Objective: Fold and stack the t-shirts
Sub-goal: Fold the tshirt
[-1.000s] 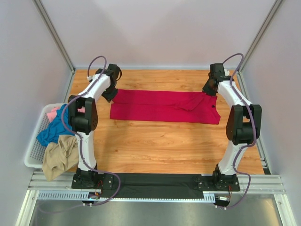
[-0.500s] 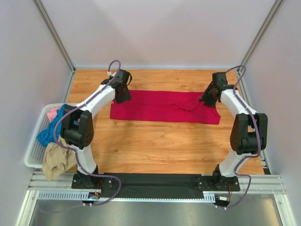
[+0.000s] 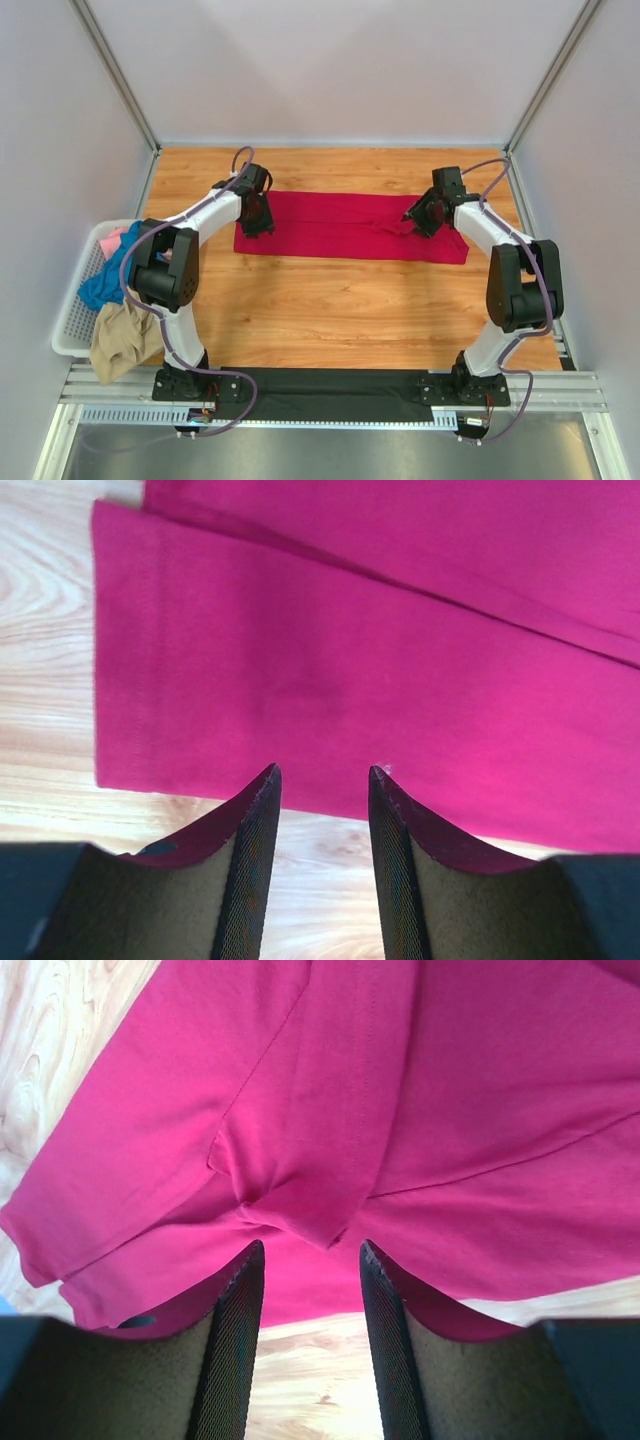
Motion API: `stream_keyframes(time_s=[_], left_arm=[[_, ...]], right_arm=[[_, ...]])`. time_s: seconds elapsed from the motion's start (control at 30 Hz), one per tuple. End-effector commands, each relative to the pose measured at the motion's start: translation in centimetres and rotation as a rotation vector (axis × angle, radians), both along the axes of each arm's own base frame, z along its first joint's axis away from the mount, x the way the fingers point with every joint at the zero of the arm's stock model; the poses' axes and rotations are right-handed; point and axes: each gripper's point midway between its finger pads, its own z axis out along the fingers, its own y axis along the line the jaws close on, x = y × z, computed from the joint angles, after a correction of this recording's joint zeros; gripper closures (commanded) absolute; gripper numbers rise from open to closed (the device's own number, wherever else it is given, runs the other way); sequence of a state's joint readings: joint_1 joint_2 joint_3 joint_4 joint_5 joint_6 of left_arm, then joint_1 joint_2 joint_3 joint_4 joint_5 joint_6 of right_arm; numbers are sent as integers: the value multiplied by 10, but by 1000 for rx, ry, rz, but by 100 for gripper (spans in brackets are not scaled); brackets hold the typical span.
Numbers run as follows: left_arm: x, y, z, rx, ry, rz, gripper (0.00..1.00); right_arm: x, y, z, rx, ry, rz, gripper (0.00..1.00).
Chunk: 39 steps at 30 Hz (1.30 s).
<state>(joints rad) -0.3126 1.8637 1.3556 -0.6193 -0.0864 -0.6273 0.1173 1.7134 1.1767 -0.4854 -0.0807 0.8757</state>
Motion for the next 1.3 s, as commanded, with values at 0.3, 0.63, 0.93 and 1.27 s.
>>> stream_keyframes(time_s=[0.3,0.63,0.93,1.27], left_arm=[[-12,20,-1,58,26,57,53],[-14,15,12,21,-6,50,53],[-12,15,31,6,-50,65,54],[-16,10,22,6,-29,60,55]], right_arm=[[9,7,-17,61,40,-141,53],[18,19,-32,91,61,-158,56],[32,23,-23,74,1,-137,95],[54,50,-18,-6,-65,81,100]])
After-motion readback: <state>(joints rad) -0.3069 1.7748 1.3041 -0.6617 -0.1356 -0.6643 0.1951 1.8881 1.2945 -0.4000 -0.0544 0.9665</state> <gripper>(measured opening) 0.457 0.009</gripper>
